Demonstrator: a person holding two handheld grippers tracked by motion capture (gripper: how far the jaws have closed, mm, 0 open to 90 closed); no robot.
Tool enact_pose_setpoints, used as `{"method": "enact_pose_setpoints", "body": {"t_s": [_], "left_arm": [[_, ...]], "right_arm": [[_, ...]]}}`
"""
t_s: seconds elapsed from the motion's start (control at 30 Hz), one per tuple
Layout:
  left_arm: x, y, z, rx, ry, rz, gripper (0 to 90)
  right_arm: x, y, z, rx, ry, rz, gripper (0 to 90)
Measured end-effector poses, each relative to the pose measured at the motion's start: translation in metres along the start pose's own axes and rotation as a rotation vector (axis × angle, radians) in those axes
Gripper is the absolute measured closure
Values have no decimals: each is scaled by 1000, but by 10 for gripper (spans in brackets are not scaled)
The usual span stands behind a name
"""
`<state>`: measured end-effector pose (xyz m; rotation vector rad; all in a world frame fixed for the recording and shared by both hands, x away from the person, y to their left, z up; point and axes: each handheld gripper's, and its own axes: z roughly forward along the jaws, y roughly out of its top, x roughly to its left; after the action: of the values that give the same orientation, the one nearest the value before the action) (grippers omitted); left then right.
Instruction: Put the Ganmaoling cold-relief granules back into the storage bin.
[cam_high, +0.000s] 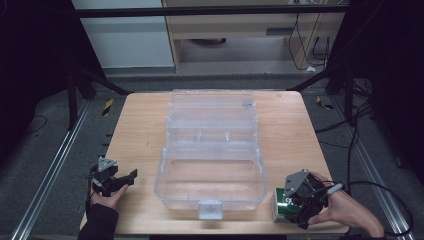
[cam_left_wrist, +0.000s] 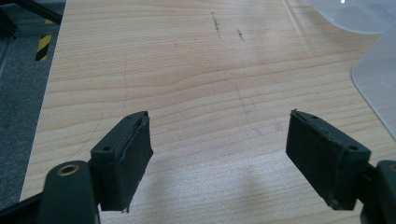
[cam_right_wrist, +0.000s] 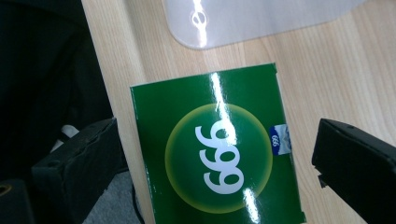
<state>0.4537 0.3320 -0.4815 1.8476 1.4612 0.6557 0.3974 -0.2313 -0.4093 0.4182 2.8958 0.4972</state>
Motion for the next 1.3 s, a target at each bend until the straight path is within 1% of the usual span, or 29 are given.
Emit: {"method": "enact_pose_setpoints", "body": {"t_s": [0.03,0.07,0.23,0.37,0.4,0.43,0.53,0.6,0.67,0.73,0.77,0.93,1.07,1.17,1.3], "left_arm": [[0,0,0,0,1,0,217],[0,0,0,0,0,0,216],[0,0,0,1,0,1,217],[0,0,0,1,1,1,217],[0,0,0,1,1,1,217],[0,0,0,2,1,1,217],[0,0,0,2,1,1,217],[0,0,0,2,1,1,217],[0,0,0,1,1,1,217],[1,0,0,2,1,1,217],[1,0,0,2,1,1,217],[1,0,0,3,2,2,217],[0,0,0,4,2,3,217],[0,0,0,4,2,3,217],[0,0,1,5,1,2,217]], "right_arm": [[0,0,1,8,-3,8,19],[-1,0,4,19,-3,-3,19],[0,-1,10,30,11,-21,19],[0,-1,14,45,17,-16,19],[-1,-2,16,44,17,-23,20],[-1,-2,18,50,21,-17,21],[-2,-2,24,70,27,-26,31],[-3,-2,25,70,32,-25,33],[-4,-3,29,95,40,-28,41],[-4,-3,31,97,41,-22,44],[-5,-4,33,104,44,-27,55],[-6,-6,36,99,55,-27,74],[-6,-6,35,97,59,-37,98],[-7,-7,32,83,66,-26,145],[-7,-8,29,73,74,-15,158]]}}
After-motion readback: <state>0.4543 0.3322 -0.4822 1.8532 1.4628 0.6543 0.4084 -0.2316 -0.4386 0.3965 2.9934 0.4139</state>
